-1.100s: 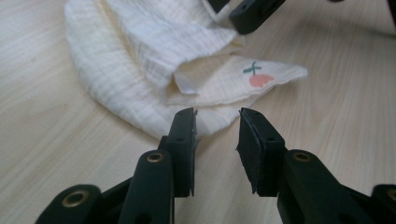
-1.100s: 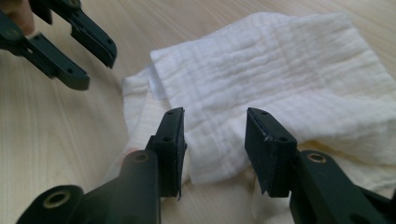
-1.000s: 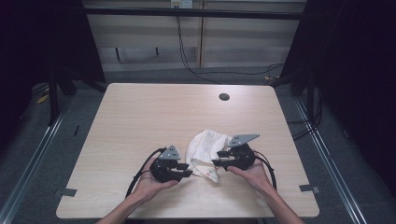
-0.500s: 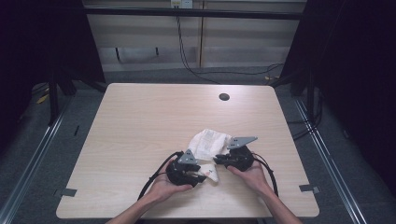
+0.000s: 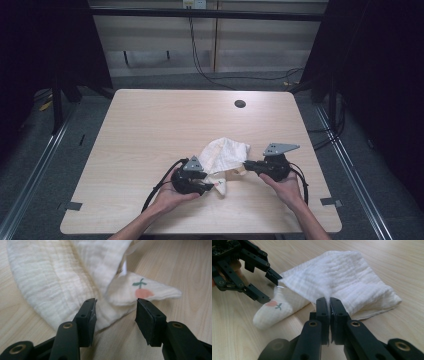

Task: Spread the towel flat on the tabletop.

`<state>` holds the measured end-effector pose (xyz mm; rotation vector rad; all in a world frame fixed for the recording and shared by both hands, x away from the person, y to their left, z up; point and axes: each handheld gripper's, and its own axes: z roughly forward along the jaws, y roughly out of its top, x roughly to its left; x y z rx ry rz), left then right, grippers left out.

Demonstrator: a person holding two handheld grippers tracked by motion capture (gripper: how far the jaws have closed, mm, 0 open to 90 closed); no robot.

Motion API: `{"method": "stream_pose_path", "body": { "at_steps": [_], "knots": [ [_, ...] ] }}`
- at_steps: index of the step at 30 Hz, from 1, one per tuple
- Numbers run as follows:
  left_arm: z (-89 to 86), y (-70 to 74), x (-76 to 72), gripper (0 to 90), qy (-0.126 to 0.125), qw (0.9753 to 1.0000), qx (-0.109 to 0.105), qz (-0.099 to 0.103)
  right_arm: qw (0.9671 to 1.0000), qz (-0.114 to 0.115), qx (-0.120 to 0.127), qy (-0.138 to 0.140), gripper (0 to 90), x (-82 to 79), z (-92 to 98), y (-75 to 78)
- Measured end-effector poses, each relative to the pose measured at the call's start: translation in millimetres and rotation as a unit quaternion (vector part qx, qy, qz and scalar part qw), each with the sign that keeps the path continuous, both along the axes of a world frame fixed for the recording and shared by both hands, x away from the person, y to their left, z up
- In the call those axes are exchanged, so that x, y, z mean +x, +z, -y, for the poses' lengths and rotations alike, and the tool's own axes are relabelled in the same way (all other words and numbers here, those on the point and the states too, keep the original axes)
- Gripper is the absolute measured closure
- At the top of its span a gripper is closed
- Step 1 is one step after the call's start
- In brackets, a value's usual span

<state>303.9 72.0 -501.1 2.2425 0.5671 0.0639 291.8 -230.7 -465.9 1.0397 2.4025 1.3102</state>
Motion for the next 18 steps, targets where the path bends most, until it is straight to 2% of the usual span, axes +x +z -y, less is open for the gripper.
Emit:
{"method": "stream_pose_path", "body": {
  "at_steps": [4,5,8,9,10,11,12,13,15,18],
  "knots": [
    [-3.0,3.4,-0.1,50.2,-0.002,1.0,-0.004,0.002,1.0,0.005,-0.002,-0.003,86.4,-3.7,2.9,3.6],
    [-3.9,7.0,-1.9,53.3,-0.006,0.9999,-0.015,0.001,0.9999,0.008,-0.003,-0.005,86.2,-7.8,6.8,6.7],
    [-1.8,10.7,-5.6,55.5,-0.013,0.9995,-0.027,-0.001,0.9999,0.01,-0.009,-0.009,85.9,-11.0,11.0,6.5],
    [3.2,12.6,-9.5,57.3,-0.025,0.9994,-0.024,0.006,0.9999,0.006,-0.007,-0.013,85.8,-13.3,14.5,4.6],
    [3.2,12.6,-9.5,57.5,-0.025,0.9994,-0.024,0.006,0.9999,0.006,-0.007,-0.013,85.8,-13.3,14.5,4.6],
    [7.3,13.3,-11.8,57.5,-0.031,0.9991,-0.028,0.004,0.9997,0.003,-0.018,-0.014,85.6,-15.7,17.6,2.5],
    [10.8,13.8,-14.2,57.5,-0.035,0.9989,-0.03,0.006,0.9997,0.003,-0.018,-0.014,85.6,-15.7,17.6,2.5],
    [16.1,14.5,-17.6,57.2,-0.044,0.9987,-0.027,0.009,0.9994,0.001,-0.031,-0.015,85.4,-19.3,21.9,1.0],
    [19.3,14.6,-19.6,56.3,-0.048,0.9985,-0.024,0.012,0.9992,0.001,-0.035,-0.019,85.3,-21.1,24.6,0.8],
    [26.6,15.2,-21.7,55.8,-0.055,0.998,-0.028,0.014,0.9987,-0.008,-0.035,-0.036,84.9,-27.2,43.3,-4.4]
  ]
}}
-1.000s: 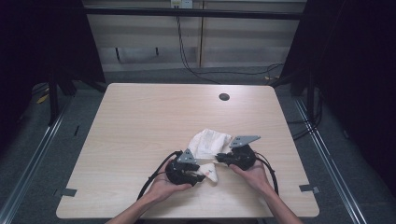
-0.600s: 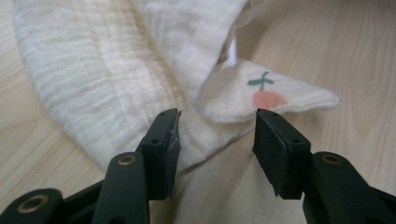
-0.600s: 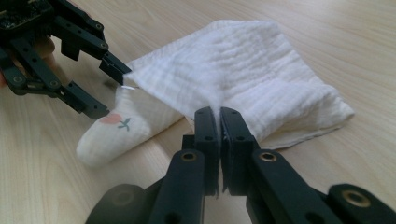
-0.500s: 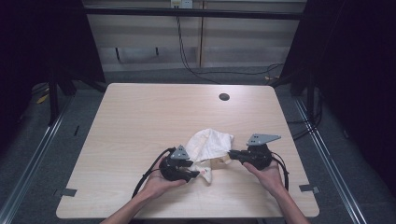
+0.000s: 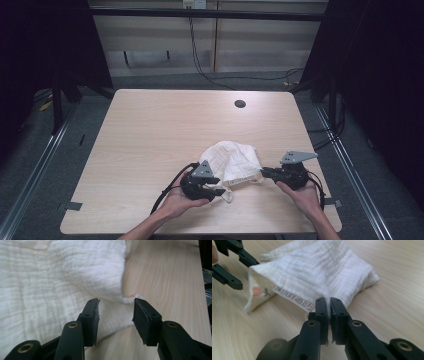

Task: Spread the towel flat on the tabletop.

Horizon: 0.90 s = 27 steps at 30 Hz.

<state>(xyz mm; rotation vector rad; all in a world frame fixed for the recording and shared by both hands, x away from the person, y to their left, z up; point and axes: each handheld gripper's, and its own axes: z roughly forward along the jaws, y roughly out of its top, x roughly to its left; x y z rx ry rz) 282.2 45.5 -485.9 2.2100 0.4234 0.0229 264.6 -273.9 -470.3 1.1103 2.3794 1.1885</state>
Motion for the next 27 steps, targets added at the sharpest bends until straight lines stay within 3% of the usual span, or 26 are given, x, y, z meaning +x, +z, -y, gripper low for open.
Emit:
{"method": "stream_pose_path", "body": {
  "at_steps": [4,6,7,8,12,13,15,17,18,20,21,23,24,26,27],
  "knots": [
    [12.7,-7.4,-1.2,59.0,-0.019,0.9998,0.009,-0.005,0.9999,-0.01,0.003,-0.008,83.8,-2.9,6.8,-5.9],
    [17.6,-11.2,-5.6,63.3,-0.03,0.9994,0.019,0.001,0.9999,-0.012,-0.002,-0.009,82.8,-3.7,8.0,-9.0],
    [20.1,-11.6,-13.1,64.4,-0.053,0.9983,0.023,0.003,0.9999,-0.012,-0.002,-0.009,82.5,-3.0,8.4,-10.0],
    [20.6,-10.3,-16.3,64.8,-0.058,0.9979,0.026,0.013,0.9998,-0.014,-0.004,-0.011,82.5,-2.7,8.6,-10.6],
    [23.4,-13.8,-19.2,60.5,-0.07,0.9973,0.023,0.001,0.9997,-0.02,-0.004,-0.015,82.2,0.5,10.5,-14.3],
    [23.4,-14.6,-18.0,57.9,-0.075,0.9966,0.034,0.003,0.9997,-0.019,-0.004,-0.018,82.2,1.1,11.0,-14.5],
    [25.3,-16.0,-18.2,56.4,-0.074,0.997,0.022,-0.001,0.9997,-0.02,-0.003,-0.017,82.1,1.3,11.2,-14.6],
    [25.9,-16.2,-19.2,56.0,-0.074,0.997,0.024,0.004,0.9996,-0.023,-0.002,-0.016,82.1,1.2,11.3,-15.1],
    [26.1,-16.0,-21.2,56.0,-0.076,0.9965,0.032,0.016,0.9996,-0.023,-0.002,-0.016,82.1,1.2,11.3,-15.1],
    [27.0,-16.4,-25.2,59.7,-0.077,0.9955,0.036,0.041,0.9996,-0.023,-0.002,-0.014,81.7,1.8,12.1,-16.2],
    [27.0,-16.1,-27.0,70.5,-0.079,0.9952,0.036,0.045,0.9995,-0.025,-0.003,-0.018,80.7,2.1,12.6,-17.1],
    [26.9,-16.0,-28.4,80.2,-0.083,0.9948,0.037,0.047,0.9995,-0.027,-0.001,-0.018,80.1,2.1,13.4,-17.9],
    [26.9,-15.9,-29.3,80.2,-0.085,0.9945,0.037,0.049,0.9995,-0.027,-0.001,-0.018,80.1,2.1,13.4,-17.9],
    [27.1,-14.9,-29.9,84.9,-0.083,0.9947,0.041,0.045,0.9995,-0.026,-0.001,-0.02,76.1,1.1,14.1,-18.5],
    [25.3,-14.2,-26.1,85.3,-0.085,0.9956,0.033,0.022,0.9995,-0.025,-0.002,-0.021,74.3,0.7,14.1,-18.8]
  ]
}}
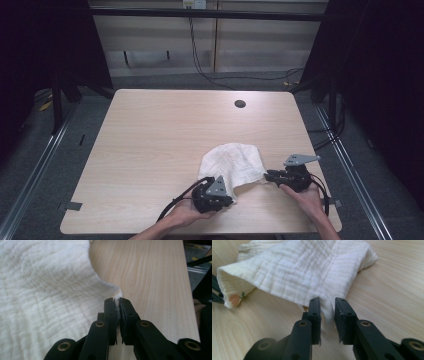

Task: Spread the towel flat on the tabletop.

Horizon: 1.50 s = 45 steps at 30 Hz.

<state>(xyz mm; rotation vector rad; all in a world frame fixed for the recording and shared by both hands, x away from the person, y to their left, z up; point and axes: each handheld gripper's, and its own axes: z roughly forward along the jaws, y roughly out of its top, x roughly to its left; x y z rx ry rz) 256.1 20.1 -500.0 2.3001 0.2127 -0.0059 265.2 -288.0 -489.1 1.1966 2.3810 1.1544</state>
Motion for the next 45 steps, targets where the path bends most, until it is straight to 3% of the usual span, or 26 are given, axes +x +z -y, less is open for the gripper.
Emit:
{"method": "stream_pose_path", "body": {
  "at_steps": [1,2,3,4,5,6,9,10,13,14,15,16,17,19,20,21,22,23,24,26,29,30,35,38,40,45],
  "knots": [
    [0.0,0.0,0.0,85.4,0.0,1.0,0.0,0.0,1.0,0.0,0.0,0.0,74.3,0.0,0.0,0.0],
    [-3.2,2.7,4.2,85.5,0.004,0.9996,-0.019,-0.022,1.0,0.001,0.004,0.003,70.1,-0.5,-0.2,-0.7],
    [-3.2,2.7,4.2,85.5,0.004,0.9996,-0.019,-0.022,1.0,0.001,0.004,0.003,70.1,-0.5,-0.2,-0.7],
    [-5.5,8.0,5.4,85.6,0.011,0.9991,-0.03,-0.03,0.9999,-0.001,0.009,0.006,66.4,-1.4,-1.2,-0.8],
    [-11.6,18.5,9.1,85.6,0.018,0.9976,-0.056,-0.035,0.9999,0.001,0.011,0.011,65.1,-1.6,-1.5,-0.9],
    [-14.7,22.6,11.0,85.6,0.021,0.9969,-0.064,-0.04,0.9998,0.003,0.014,0.013,63.3,-2.1,-2.1,-0.8],
    [-23.1,33.0,15.1,85.6,0.033,0.996,-0.078,-0.029,0.9997,0.002,0.02,0.015,61.5,-3.2,-2.5,0.0],
    [-34.1,41.9,20.7,85.6,0.047,0.9933,-0.101,-0.032,0.9996,0.005,0.022,0.017,59.7,-5.0,-3.1,1.0],
    [-44.4,50.0,25.4,85.6,0.062,0.9917,-0.111,-0.022,0.9994,0.008,0.026,0.021,59.8,-6.9,-3.3,2.5],
    [-56.8,57.6,31.9,85.6,0.077,0.9884,-0.129,-0.023,0.9993,0.011,0.029,0.023,59.6,-8.6,-3.5,4.3],
    [-56.8,57.6,31.9,85.6,0.077,0.9884,-0.129,-0.023,0.9993,0.011,0.029,0.023,59.6,-8.6,-3.5,4.3],
    [-68.0,62.9,37.1,85.6,0.093,0.9856,-0.14,-0.018,0.9992,0.013,0.025,0.026,59.0,-9.1,-4.1,4.2],
    [-68.0,62.9,37.1,85.6,0.093,0.9856,-0.14,-0.018,0.9992,0.013,0.025,0.026,59.0,-9.1,-4.1,4.2],
    [-80.0,66.3,43.3,85.7,0.11,0.9831,-0.145,-0.013,0.9993,0.009,0.022,0.029,58.7,-9.1,-5.5,2.4],
    [-90.9,69.3,49.2,85.7,0.126,0.9788,-0.16,-0.019,0.9994,0.01,0.019,0.026,58.3,-9.0,-6.0,1.9],
    [-90.9,69.3,49.2,85.7,0.126,0.9788,-0.16,-0.019,0.9994,0.01,0.019,0.026,58.3,-9.0,-6.0,1.9],
    [-100.6,71.5,54.6,85.7,0.14,0.9737,-0.177,-0.029,0.9994,0.01,0.021,0.024,58.1,-8.8,-5.2,1.6],
    [-100.6,71.5,54.6,85.7,0.14,0.9737,-0.177,-0.029,0.9994,0.01,0.021,0.024,58.1,-8.8,-5.2,1.6],
    [-107.1,71.9,57.9,85.7,0.15,0.9699,-0.188,-0.037,0.9994,0.01,0.022,0.023,58.0,-8.5,-5.0,1.0],
    [-117.3,70.6,63.5,85.7,0.17,0.9666,-0.188,-0.037,0.9993,0.006,0.021,0.031,57.5,-8.3,-7.1,-1.4],
    [-122.5,69.1,67.6,85.7,0.178,0.965,-0.189,-0.038,0.9992,0.006,0.018,0.036,57.5,-9.0,-11.1,-1.1],
    [-127.4,66.6,71.4,85.7,0.19,0.9629,-0.187,-0.042,0.999,0.007,0.018,0.039,57.4,-8.8,-14.8,-1.8],
    [-133.6,62.3,76.8,85.7,0.203,0.9613,-0.182,-0.041,0.9984,0.007,0.017,0.053,57.0,-6.7,-25.5,-4.4],
    [-138.1,60.6,81.1,85.7,0.212,0.9594,-0.181,-0.042,0.9977,0.005,0.016,0.066,55.3,-6.3,-34.7,-5.5],
    [-141.0,58.9,83.7,85.7,0.221,0.9561,-0.187,-0.048,0.9971,0.004,0.019,0.074,53.8,-7.0,-41.5,-6.4],
    [-150.2,56.5,89.4,85.6,0.234,0.9534,-0.185,-0.047,0.9956,0.014,0.02,0.09,53.9,-9.3,-52.5,-4.5]
  ]
}}
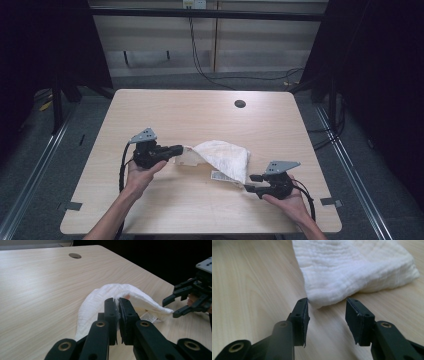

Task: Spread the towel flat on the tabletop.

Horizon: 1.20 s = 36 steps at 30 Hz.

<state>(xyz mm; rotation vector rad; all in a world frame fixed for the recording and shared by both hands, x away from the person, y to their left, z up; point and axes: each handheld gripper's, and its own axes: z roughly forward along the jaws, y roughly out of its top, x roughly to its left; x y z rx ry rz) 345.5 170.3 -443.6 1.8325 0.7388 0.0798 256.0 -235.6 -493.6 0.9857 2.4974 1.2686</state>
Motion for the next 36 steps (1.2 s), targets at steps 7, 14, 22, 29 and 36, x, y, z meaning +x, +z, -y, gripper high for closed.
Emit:
{"method": "stream_pose_path", "body": {
  "at_steps": [7,14,22,29,36],
  "knots": [
    [-13.6,-4.8,7.1,85.6,0.022,0.9997,-0.002,-0.01,0.9997,0.01,0.004,0.023,54.7,-0.4,-17.6,4.0],
    [-13.7,-4.0,6.6,85.6,0.025,0.9997,-0.001,-0.007,0.9988,0.017,0.002,0.045,46.5,2.2,-51.5,5.5],
    [-13.6,-4.0,6.2,85.6,0.022,0.9997,0.001,-0.005,0.9996,0.007,-0.026,0.011,50.6,8.4,-53.9,-12.8],
    [-12.3,-4.4,5.3,85.6,0.019,0.9997,0.013,0.0,0.9995,0.002,-0.032,-0.004,78.7,14.3,-45.2,-11.2],
    [-11.9,-0.5,-1.0,85.7,0.005,0.9995,0.028,0.009,0.9998,0.011,0.004,-0.015,84.2,14.7,-27.2,11.4]
  ]
}}
